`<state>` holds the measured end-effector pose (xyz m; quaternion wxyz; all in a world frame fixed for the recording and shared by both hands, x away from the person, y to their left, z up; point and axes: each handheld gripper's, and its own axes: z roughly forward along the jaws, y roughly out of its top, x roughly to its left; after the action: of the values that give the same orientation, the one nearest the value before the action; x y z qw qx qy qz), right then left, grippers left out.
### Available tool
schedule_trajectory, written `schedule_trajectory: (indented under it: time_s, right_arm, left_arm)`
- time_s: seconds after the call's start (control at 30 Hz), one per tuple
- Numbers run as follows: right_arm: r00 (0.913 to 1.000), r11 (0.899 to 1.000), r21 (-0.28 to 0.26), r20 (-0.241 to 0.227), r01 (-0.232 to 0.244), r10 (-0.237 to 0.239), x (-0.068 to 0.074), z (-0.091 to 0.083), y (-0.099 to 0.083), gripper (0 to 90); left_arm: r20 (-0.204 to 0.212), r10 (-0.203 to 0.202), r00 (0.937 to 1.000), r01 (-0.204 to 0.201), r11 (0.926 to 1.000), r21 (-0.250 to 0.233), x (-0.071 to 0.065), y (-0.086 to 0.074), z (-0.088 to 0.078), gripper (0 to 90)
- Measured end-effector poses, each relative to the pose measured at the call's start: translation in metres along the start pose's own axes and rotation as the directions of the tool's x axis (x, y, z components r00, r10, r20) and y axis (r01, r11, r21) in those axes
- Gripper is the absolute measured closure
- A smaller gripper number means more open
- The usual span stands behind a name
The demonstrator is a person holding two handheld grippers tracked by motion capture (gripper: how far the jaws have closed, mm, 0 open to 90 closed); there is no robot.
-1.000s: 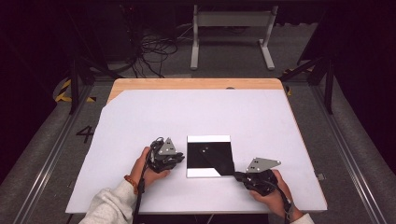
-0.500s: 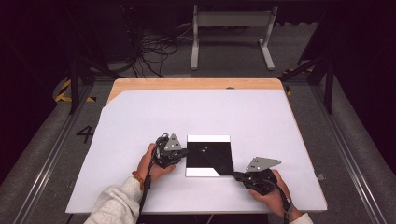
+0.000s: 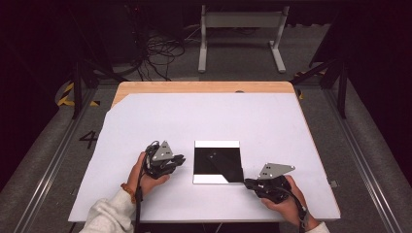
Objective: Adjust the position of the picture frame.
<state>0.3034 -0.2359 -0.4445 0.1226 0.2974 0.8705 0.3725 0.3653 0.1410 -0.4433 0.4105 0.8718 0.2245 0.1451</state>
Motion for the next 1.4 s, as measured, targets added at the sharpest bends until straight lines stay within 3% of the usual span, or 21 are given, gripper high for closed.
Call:
schedule_trajectory:
  time_s: [0.13, 0.23, 0.3, 0.37, 0.63, 0.9, 1.07, 1.4]
  right_arm:
    - [1.0000, 1.000, -0.008, -0.002, 0.000, 0.000, -0.001, -0.003, 0.001, 83.4]
    - [1.0000, 1.000, -0.010, 0.001, 0.007, -0.007, -0.002, -0.005, 0.005, 83.4]
    - [0.9998, 1.000, -0.003, 0.005, 0.020, -0.020, -0.003, -0.005, 0.008, 83.6]
    - [0.9996, 1.000, 0.012, 0.016, 0.023, -0.023, -0.003, -0.005, 0.009, 83.5]
    - [0.9997, 0.999, 0.043, 0.018, 0.017, -0.018, -0.003, -0.008, 0.010, 85.0]
    - [0.9993, 0.997, 0.071, 0.024, 0.026, -0.028, 0.000, -0.010, 0.006, 82.5]
    - [0.9990, 0.995, 0.086, 0.016, 0.041, -0.042, 0.003, -0.010, 0.006, 81.9]
    - [0.9973, 0.990, 0.125, 0.000, 0.072, -0.073, 0.008, -0.001, 0.009, 81.1]
  left_arm:
    - [0.001, -0.002, 1.0000, 0.002, 0.9993, -0.036, -0.008, -0.017, -0.027, 79.1]
    - [-0.004, -0.002, 1.0000, 0.002, 0.9999, -0.014, -0.013, -0.031, -0.036, 76.6]
    - [-0.017, 0.037, 0.9992, -0.036, 0.9993, 0.011, -0.017, -0.037, -0.041, 76.1]
    - [-0.013, 0.044, 0.9989, -0.044, 0.9990, 0.010, -0.019, -0.041, -0.045, 75.1]
    - [-0.009, 0.006, 0.9999, -0.006, 1.0000, -0.004, -0.018, -0.057, -0.058, 69.9]
    - [-0.041, 0.020, 0.9990, -0.020, 0.9997, -0.012, -0.022, -0.059, -0.068, 60.4]
    - [-0.049, -0.006, 0.9988, 0.005, 0.9996, -0.029, -0.020, -0.059, -0.069, 57.0]
    - [-0.056, 0.001, 0.9985, -0.001, 1.0000, 0.001, -0.025, -0.062, -0.066, 48.5]
